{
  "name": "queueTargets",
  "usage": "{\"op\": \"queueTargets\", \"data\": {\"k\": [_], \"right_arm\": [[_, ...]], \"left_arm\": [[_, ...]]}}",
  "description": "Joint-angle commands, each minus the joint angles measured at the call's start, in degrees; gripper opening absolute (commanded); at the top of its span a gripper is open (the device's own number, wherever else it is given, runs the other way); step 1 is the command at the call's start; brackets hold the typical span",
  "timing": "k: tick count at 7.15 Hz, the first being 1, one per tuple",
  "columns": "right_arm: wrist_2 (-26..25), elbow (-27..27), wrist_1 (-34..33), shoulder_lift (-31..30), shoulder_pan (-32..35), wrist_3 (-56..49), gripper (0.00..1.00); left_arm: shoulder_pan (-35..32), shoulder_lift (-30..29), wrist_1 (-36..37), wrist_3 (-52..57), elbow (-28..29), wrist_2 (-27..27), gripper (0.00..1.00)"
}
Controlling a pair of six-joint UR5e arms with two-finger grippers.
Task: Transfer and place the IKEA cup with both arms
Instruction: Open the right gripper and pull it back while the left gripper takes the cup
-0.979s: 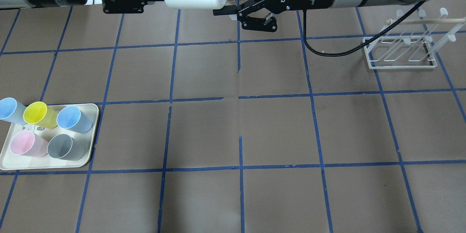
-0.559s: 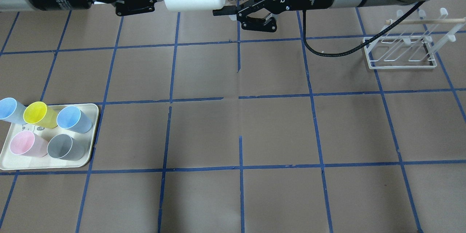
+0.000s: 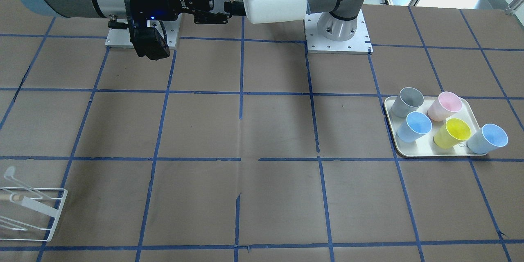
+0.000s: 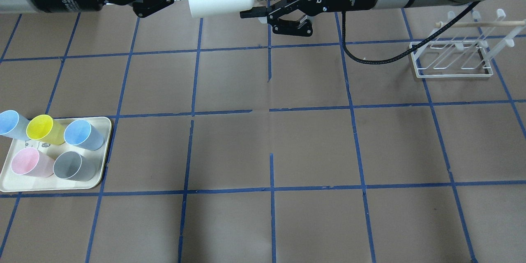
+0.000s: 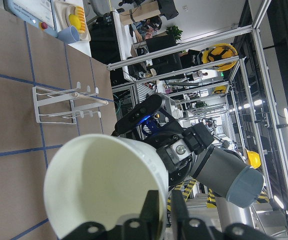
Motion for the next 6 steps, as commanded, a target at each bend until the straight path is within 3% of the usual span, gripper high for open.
{"op": "queueTargets", "data": {"k": [1,2,3,6], "right_arm": [[-2.0,-0.1,-0.5,-0.1,0.0,0.0,1.0],[-2.2,-0.2,-0.5,0.2,-0.2,0.0,1.0],[-3.6,-0.3,-0.6,0.2,-0.4,0.0,1.0],[-6.5,-0.5,-1.3,0.2,-0.4,0.1,1.0]], "left_arm": [[0.1,0.1,0.0,-1.8,0.5,0.3,0.0],[1.1,0.1,0.0,-3.3,0.8,0.7,0.0],[2.3,-0.3,0.2,-3.5,1.0,4.6,0.0],[7.8,-2.1,0.6,-3.5,1.7,29.9,0.0]]}}
